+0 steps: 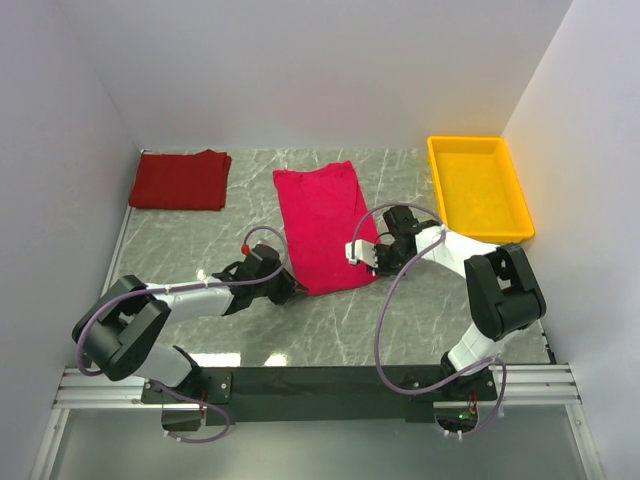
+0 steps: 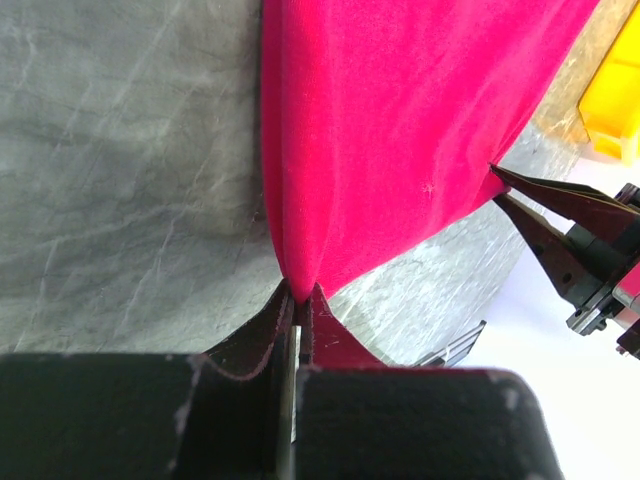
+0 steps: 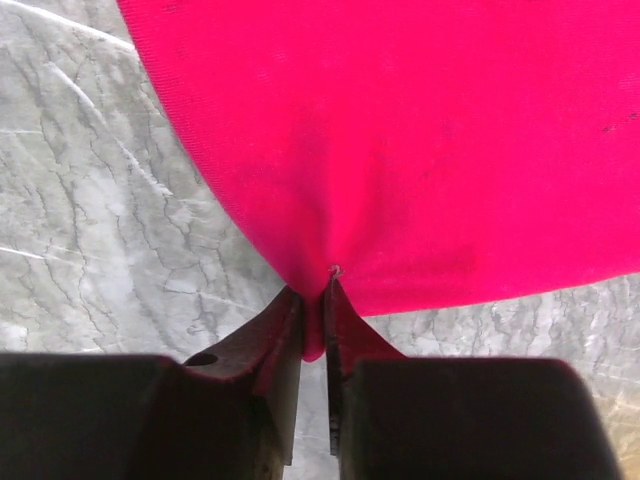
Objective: Fold and stack the t-shirts
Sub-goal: Fold the tshirt
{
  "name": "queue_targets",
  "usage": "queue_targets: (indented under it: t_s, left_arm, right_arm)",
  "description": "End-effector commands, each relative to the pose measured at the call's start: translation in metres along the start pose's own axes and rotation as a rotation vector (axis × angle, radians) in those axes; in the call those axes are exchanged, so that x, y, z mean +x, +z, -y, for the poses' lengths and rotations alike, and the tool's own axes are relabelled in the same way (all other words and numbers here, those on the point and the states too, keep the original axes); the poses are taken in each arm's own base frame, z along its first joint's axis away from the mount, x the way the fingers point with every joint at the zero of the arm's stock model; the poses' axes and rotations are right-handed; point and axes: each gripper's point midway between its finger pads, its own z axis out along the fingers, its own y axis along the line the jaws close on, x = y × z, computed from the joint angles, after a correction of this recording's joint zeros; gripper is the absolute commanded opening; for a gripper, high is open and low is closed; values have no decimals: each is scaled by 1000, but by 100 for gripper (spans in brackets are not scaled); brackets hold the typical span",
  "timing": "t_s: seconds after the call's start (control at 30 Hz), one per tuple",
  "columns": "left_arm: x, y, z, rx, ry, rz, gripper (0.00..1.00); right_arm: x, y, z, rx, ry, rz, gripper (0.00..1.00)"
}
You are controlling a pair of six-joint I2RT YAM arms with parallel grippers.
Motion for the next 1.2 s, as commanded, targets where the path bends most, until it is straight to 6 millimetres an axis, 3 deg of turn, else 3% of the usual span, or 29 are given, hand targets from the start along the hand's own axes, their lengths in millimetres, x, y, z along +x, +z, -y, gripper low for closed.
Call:
queue_targets:
  t_s: [0.0,0.17,0.33,0.47,0.8,0.93,1.17]
  left_arm:
    - [2,-4,13,54,8,-9,1]
    - [3,-6,15,61,6,-14,1]
    - [4,-14,20,85,4,-15,1]
    - [9,-27,25,112,0,-37,1]
    - [29,-76,35,177,-22,-127,1]
    - [29,-97,47,205,-16,-126,1]
    - [18,-116,82,254,24,-94,1]
  right_arm:
    - [10,1,-18,-59,12,-42,15]
    - [3,-9,-23,-50,37,-17,0]
    - [-11,-31,-28,-78,96,37,0]
    - [-32,-56,-29,-5,99,140,0]
    - [-61,-101,-64,10,162,281,0]
    - [-70,-121,-74,30,192,319,0]
    - [-96,-158,-55,128,237,401,0]
